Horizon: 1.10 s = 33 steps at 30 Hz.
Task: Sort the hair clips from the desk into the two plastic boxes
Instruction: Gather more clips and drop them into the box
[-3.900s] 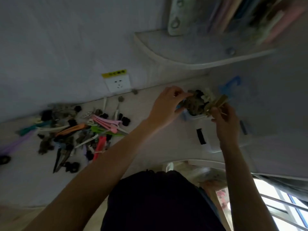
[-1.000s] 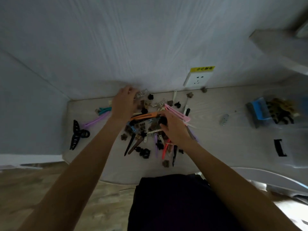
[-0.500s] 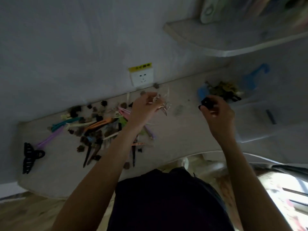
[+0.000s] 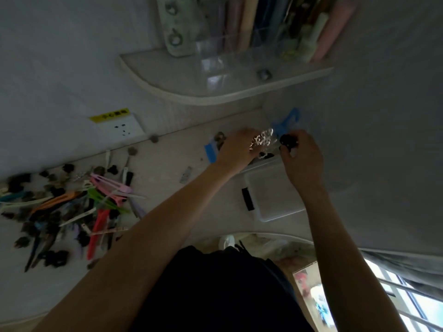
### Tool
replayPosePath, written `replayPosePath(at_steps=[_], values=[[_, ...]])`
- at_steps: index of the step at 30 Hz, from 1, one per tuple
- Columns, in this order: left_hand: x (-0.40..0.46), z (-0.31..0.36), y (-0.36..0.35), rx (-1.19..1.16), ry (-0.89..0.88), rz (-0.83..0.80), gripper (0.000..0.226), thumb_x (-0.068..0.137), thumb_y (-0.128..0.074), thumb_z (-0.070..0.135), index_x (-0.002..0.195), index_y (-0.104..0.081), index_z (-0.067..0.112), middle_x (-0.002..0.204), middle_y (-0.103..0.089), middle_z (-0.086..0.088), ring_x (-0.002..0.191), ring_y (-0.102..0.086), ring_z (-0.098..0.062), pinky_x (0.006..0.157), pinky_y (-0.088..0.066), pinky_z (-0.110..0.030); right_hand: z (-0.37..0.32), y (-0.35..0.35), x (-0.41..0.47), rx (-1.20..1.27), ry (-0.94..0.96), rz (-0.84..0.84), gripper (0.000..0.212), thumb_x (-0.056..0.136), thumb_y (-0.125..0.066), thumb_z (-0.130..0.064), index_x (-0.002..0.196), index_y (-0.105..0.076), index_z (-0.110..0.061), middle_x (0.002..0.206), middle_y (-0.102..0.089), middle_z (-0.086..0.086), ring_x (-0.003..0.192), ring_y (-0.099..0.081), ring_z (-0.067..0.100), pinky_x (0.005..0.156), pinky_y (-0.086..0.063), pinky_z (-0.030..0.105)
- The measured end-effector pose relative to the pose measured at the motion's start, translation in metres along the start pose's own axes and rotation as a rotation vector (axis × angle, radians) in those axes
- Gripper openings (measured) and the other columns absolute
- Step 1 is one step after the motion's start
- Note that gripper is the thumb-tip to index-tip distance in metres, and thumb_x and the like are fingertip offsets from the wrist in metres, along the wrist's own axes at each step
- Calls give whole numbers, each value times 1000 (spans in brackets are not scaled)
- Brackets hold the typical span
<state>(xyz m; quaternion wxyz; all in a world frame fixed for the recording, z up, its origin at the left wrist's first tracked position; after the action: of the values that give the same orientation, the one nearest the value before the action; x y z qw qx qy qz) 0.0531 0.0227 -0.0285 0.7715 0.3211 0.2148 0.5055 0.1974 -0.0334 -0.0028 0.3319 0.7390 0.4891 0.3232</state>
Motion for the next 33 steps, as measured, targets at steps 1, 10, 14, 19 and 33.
replayPosePath(at_steps=[1, 10, 14, 19, 33], values=[[-1, 0, -6, 89, -24, -77, 32, 92, -54, 29, 116, -60, 10, 113, -64, -13, 101, -61, -29, 84, -48, -35, 1, -1, 2, -18, 23, -10, 27, 86, -60, -15, 111, -55, -6, 108, -61, 16, 95, -59, 30, 76, -42, 31], [-31, -10, -16, 504, -270, 15, 44, 88, -32, 35, 107, -69, 21, 100, -70, -2, 98, -62, -28, 87, -46, -41, -8, -15, 28, 3, 231, -180, 27, 84, -64, -13, 107, -54, -4, 100, -64, 18, 87, -59, 31, 66, -45, 36], [-28, 1, -28, 580, -193, -154, 50, 92, -25, 43, 123, -59, 23, 120, -61, 0, 122, -46, -27, 96, -34, -44, -9, -13, 34, -53, 249, -160, 24, 84, -63, -11, 106, -57, -5, 109, -57, 18, 88, -58, 29, 64, -39, 28], [-31, 2, -33, 504, -184, -216, 40, 97, -34, 40, 130, -51, 27, 135, -52, 6, 129, -39, -19, 105, -21, -40, -40, -36, 51, 64, 282, -239, 26, 84, -62, -13, 109, -59, -6, 110, -57, 17, 92, -57, 25, 73, -36, 20], [-68, -45, 11, 578, -33, -40, 45, 96, -27, 42, 137, -41, 32, 147, -39, 8, 140, -28, -21, 115, -1, -53, -15, -81, 28, -288, 478, -505, 36, 94, -44, -5, 129, -52, -8, 145, -41, 12, 134, -32, 38, 106, -31, 54]])
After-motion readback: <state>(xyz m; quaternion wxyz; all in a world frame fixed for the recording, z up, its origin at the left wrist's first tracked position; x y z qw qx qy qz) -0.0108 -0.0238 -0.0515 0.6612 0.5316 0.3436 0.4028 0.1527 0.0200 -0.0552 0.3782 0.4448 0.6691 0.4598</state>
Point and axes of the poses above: each hand's wrist, its own x-axis towards the middle knuckle, its own y-axis out of the back of the hand, z = x × y, the point moved 5 cm from there along x, towards the middle knuckle
